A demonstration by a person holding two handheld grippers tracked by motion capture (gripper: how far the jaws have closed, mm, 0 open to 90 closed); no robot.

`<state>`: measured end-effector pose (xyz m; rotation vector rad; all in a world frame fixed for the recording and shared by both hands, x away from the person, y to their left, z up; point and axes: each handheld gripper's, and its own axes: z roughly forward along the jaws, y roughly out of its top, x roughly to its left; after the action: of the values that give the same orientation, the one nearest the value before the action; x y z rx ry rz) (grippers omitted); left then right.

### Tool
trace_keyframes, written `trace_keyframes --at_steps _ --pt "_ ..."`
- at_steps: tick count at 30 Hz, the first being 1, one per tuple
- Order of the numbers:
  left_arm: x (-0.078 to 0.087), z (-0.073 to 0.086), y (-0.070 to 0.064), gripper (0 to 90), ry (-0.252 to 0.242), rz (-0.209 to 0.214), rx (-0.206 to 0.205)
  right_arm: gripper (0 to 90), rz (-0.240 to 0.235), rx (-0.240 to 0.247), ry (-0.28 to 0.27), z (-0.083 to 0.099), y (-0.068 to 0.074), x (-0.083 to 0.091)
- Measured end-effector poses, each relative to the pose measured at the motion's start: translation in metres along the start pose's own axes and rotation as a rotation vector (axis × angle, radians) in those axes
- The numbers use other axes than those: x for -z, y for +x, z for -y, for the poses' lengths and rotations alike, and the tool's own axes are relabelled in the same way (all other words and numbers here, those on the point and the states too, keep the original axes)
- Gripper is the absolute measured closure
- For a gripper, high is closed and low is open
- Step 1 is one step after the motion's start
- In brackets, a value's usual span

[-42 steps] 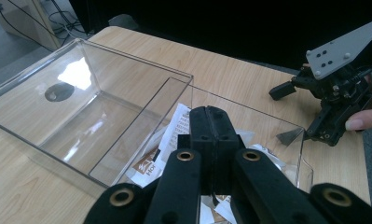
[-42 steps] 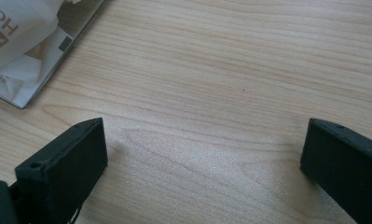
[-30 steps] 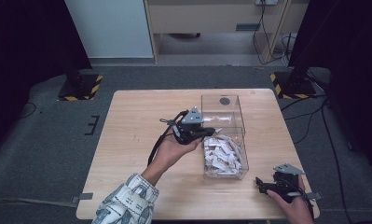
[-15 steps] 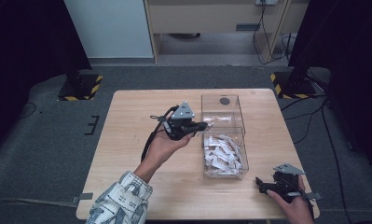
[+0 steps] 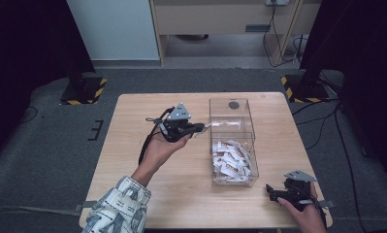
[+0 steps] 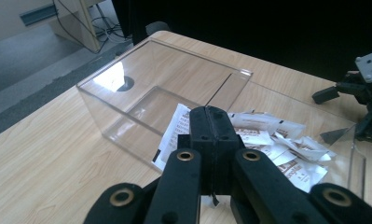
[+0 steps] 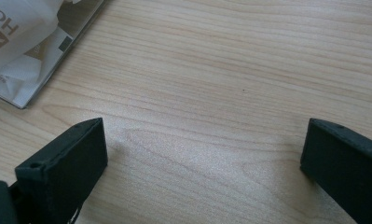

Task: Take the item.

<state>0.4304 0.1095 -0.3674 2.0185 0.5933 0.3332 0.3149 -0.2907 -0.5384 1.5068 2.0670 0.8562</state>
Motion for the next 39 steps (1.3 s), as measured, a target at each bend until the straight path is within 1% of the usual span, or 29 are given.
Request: trace_keyframes --at_steps 1,5,9,15,19,21,26,32,36,39 --pt "0.0 0.0 0.0 90.0 0.0 0.0 0.0 0.9 0.0 0.0 0.0 0.0 0.0 0.0" --pt "0.001 0.005 0.007 90.0 0.005 -0.013 0.007 0.8 0.0 0.0 0.0 0.0 0.0 0.0" --pt "0.001 0.008 0.01 90.0 0.005 -0.018 0.009 0.9 0.0 0.0 0.0 0.0 0.0 0.0" --pt "0.0 0.013 0.014 90.0 0.013 -0.025 0.016 0.8 0.0 0.0 0.0 0.0 0.0 0.0" --pt "-0.001 0.014 0.015 90.0 0.016 -0.026 0.015 0.8 0.001 0.0 -0.001 0.0 0.0 0.0" --pt "-0.002 0.015 0.016 90.0 0.021 -0.027 0.007 0.8 0.0 0.0 0.0 0.0 0.0 0.0" --pt "-0.004 0.018 0.019 90.0 0.026 -0.031 0.01 0.9 0.0 0.0 0.0 0.0 0.0 0.0" --pt "-0.007 0.027 0.024 90.0 0.043 -0.039 0.021 0.9 0.0 0.0 0.0 0.0 0.0 0.0" --pt "-0.006 0.032 0.027 90.0 0.054 -0.044 0.016 0.8 0.0 0.0 0.0 0.0 0.0 0.0" --pt "-0.006 0.035 0.029 90.0 0.061 -0.047 0.022 0.9 0.0 0.0 0.0 0.0 0.0 0.0"
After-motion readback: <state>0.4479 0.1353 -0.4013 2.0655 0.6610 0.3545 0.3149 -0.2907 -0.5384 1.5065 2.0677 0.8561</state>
